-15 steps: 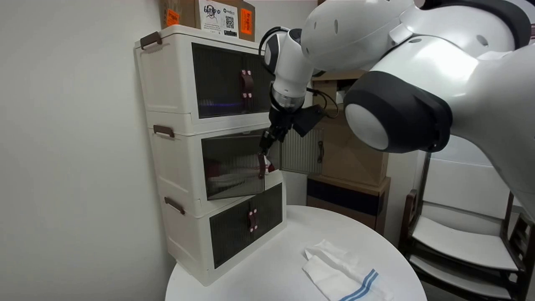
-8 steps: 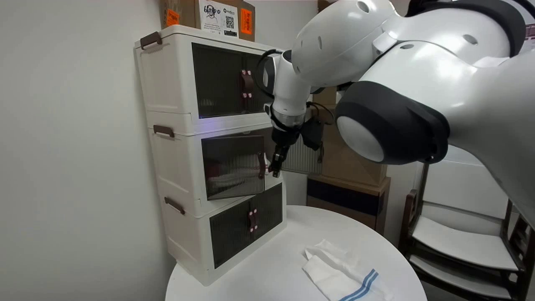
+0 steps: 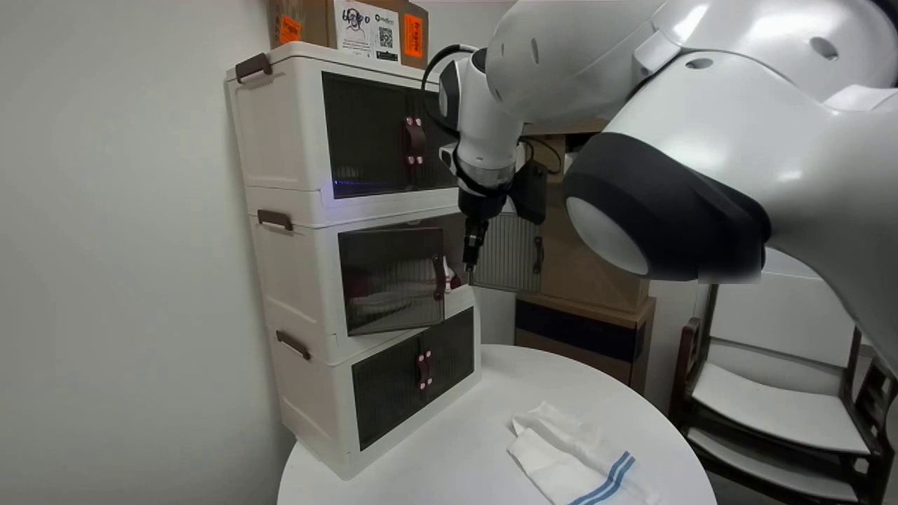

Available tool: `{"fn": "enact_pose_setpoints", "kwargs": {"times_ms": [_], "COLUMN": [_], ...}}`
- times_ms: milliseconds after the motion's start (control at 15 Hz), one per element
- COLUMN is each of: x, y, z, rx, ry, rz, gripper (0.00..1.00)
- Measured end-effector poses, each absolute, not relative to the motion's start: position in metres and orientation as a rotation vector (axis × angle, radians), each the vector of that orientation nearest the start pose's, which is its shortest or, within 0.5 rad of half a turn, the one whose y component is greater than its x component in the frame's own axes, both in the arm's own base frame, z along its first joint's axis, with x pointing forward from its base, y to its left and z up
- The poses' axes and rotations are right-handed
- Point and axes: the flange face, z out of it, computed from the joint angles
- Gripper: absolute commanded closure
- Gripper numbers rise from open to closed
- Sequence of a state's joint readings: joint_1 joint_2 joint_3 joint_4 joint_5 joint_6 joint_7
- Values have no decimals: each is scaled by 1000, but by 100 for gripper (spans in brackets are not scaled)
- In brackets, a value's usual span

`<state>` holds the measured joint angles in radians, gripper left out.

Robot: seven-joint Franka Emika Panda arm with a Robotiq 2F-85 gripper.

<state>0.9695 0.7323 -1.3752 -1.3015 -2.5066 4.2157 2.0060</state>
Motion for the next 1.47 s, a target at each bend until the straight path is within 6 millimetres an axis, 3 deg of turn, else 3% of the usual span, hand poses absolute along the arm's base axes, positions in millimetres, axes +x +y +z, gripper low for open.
{"fn": "enact_pose_setpoints", "kwargs": {"times_ms": [200, 667, 1467], "x": [552, 553, 556], "y": [83, 94, 111], "z": [517, 509, 528], "rx": [-3177, -3144, -3113], "ry": [-1502, -1573, -1649], "rz": [-705, -681, -774], "gripper": [0, 0, 0]}}
